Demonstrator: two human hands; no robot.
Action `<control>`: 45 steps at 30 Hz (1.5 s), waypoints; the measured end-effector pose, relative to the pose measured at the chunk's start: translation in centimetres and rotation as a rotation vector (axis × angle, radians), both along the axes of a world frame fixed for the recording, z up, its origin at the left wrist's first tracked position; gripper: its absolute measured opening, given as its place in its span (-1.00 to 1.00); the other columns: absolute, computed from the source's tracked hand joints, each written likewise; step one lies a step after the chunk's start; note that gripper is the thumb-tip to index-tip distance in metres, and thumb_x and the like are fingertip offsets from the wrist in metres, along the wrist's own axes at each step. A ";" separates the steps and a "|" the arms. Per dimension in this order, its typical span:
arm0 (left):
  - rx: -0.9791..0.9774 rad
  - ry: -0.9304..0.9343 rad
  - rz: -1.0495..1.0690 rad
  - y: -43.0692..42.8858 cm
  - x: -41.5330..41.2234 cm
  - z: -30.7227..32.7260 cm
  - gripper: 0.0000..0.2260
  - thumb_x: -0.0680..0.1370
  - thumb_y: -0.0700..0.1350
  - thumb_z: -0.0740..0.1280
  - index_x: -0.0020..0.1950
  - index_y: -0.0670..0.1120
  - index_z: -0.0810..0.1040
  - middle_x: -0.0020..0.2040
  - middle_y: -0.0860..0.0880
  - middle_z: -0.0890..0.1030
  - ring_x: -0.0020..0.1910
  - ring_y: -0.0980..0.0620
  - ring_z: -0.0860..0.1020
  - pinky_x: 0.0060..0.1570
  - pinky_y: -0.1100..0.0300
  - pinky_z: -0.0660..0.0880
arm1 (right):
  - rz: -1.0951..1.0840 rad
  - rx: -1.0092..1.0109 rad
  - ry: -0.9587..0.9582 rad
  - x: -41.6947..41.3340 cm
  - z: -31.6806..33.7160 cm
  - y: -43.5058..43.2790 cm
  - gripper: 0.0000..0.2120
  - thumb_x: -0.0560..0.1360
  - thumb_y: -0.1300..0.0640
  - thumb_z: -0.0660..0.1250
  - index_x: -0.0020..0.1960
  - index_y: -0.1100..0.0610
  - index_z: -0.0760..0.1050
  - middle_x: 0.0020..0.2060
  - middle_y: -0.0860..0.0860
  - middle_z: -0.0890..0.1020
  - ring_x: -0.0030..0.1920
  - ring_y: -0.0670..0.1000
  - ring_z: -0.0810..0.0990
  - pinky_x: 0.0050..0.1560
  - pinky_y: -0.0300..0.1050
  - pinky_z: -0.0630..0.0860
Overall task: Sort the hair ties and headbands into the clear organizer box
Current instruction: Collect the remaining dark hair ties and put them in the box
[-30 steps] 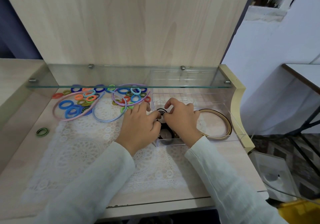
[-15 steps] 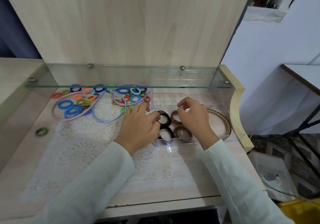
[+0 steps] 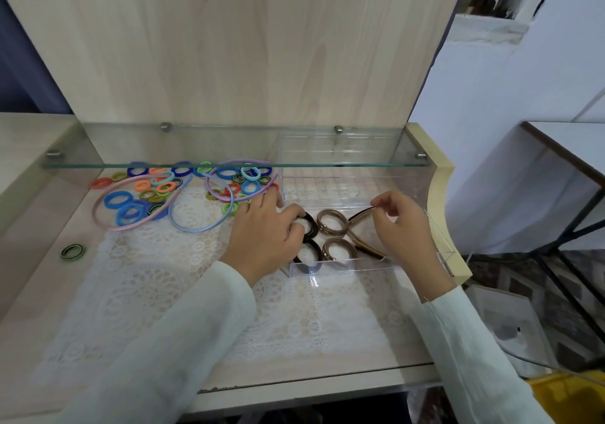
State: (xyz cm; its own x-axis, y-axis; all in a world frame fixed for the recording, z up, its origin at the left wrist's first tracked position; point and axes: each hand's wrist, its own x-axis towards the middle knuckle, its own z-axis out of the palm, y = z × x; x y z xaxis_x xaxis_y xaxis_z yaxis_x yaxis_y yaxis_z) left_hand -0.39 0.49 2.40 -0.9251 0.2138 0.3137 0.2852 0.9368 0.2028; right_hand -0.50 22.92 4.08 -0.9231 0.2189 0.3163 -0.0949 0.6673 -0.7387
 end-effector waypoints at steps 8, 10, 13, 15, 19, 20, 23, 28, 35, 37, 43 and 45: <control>0.111 -0.076 -0.001 0.0 0.0 -0.2 -0.51 0.49 0.07 -0.03 0.32 0.10 0.49 0.16 0.02 0.46 0.16 0.00 0.41 0.07 0.09 0.31 | -0.022 0.185 0.077 1.5 -1.3 2.2 -0.86 0.48 0.23 0.25 -0.03 0.14 0.57 -0.13 -0.01 0.59 -0.05 0.06 0.51 -0.01 -0.01 0.47; 0.267 -0.093 -0.023 -0.3 0.7 -0.2 -0.52 0.52 0.07 0.06 0.43 0.09 0.37 0.27 0.04 0.45 0.25 0.02 0.41 0.19 0.10 0.34 | -0.070 0.230 0.100 2.0 -1.7 3.2 -0.80 0.47 0.15 0.22 0.00 0.14 0.57 -0.08 0.04 0.60 -0.04 0.14 0.51 0.01 0.00 0.45; 0.385 -0.100 -0.018 -0.8 2.2 -0.5 -0.49 0.59 0.14 0.15 0.53 0.06 0.24 0.46 0.09 0.36 0.42 0.07 0.32 0.36 0.10 0.29 | -0.141 0.199 0.124 3.3 -1.7 4.6 -0.77 0.49 0.14 0.29 0.09 0.21 0.55 0.01 0.12 0.59 0.05 0.18 0.51 0.09 -0.03 0.39; 0.362 -0.151 -0.020 -1.1 3.1 -1.0 -0.36 0.56 0.29 0.09 0.58 0.04 0.16 0.54 0.08 0.27 0.51 0.09 0.22 0.47 0.08 0.21 | -0.149 0.156 0.080 4.2 -1.5 5.4 -0.71 0.51 0.12 0.36 0.17 0.24 0.52 0.10 0.14 0.57 0.14 0.15 0.49 0.13 -0.09 0.36; 0.209 -0.253 -0.050 -1.3 4.3 -2.0 -0.17 0.46 0.47 -0.18 0.63 0.05 -0.07 0.62 0.12 -0.02 0.58 0.15 -0.07 0.56 0.07 -0.09 | -0.111 0.051 -0.050 5.6 -1.0 6.0 -0.46 0.47 -0.07 0.40 0.36 0.16 0.41 0.24 0.03 0.47 0.28 0.05 0.43 0.26 -0.10 0.33; 0.182 -0.271 -0.056 -1.2 4.6 -2.1 -0.15 0.44 0.49 -0.20 0.62 0.05 -0.12 0.62 0.14 -0.07 0.58 0.16 -0.12 0.56 0.06 -0.14 | -0.097 0.018 -0.066 5.9 -0.9 6.1 -0.41 0.45 -0.10 0.42 0.38 0.13 0.39 0.23 -0.01 0.45 0.29 0.04 0.42 0.27 -0.09 0.34; 0.129 -0.309 -0.061 -0.9 5.0 -2.2 -0.07 0.39 0.53 -0.19 0.62 0.02 -0.19 0.61 0.13 -0.13 0.58 0.14 -0.18 0.56 0.04 -0.19 | -0.055 -0.040 -0.146 6.4 -1.0 6.1 -0.17 0.31 -0.20 0.48 0.46 0.07 0.28 0.36 -0.01 0.39 0.34 0.02 0.39 0.29 -0.05 0.35; 0.136 -0.343 -0.045 -0.5 5.6 -2.0 -0.09 0.46 0.50 -0.06 0.62 -0.02 -0.20 0.62 0.07 -0.05 0.58 0.13 -0.14 0.55 0.03 -0.21 | -0.013 0.067 -0.225 5.9 -1.4 6.5 0.12 0.16 -0.18 0.58 0.53 0.15 0.11 0.47 0.10 0.26 0.44 0.10 0.27 0.40 0.07 0.29; 0.180 -0.366 -0.046 -0.2 5.9 -1.2 -0.24 0.59 0.33 0.07 0.62 -0.03 -0.15 0.61 0.03 0.06 0.58 0.15 -0.07 0.55 0.02 -0.21 | -0.005 0.075 -0.142 5.8 -1.6 6.2 -0.08 0.22 0.04 0.64 0.43 0.19 0.25 0.32 0.13 0.40 0.32 0.09 0.36 0.16 -0.15 0.29; 0.227 -0.380 -0.064 -0.3 5.9 -1.2 -0.27 0.62 0.26 0.10 0.62 -0.03 -0.16 0.61 0.02 0.08 0.58 0.17 -0.06 0.55 0.02 -0.23 | -0.008 0.057 -0.127 5.8 -1.7 6.2 -0.10 0.21 0.05 0.64 0.41 0.17 0.26 0.30 0.13 0.41 0.30 0.08 0.37 0.13 -0.16 0.29; 0.322 -0.397 -0.041 -0.1 6.6 0.4 -0.32 0.64 0.17 0.15 0.62 0.03 -0.15 0.60 0.07 0.06 0.57 0.10 -0.09 0.52 0.10 -0.22 | -0.022 0.027 -0.132 5.6 -1.3 6.5 -0.02 0.17 -0.05 0.64 0.43 0.11 0.22 0.33 0.15 0.39 0.32 0.12 0.37 0.24 -0.01 0.37; 0.386 -0.424 -0.016 0.0 6.6 0.8 -0.32 0.63 0.18 0.17 0.62 0.08 -0.14 0.60 0.09 0.06 0.59 -0.02 -0.10 0.52 0.04 -0.08 | -0.017 0.014 -0.118 5.6 -0.8 6.5 -0.02 0.15 -0.07 0.64 0.43 0.08 0.22 0.33 0.15 0.39 0.30 0.12 0.38 0.27 0.06 0.40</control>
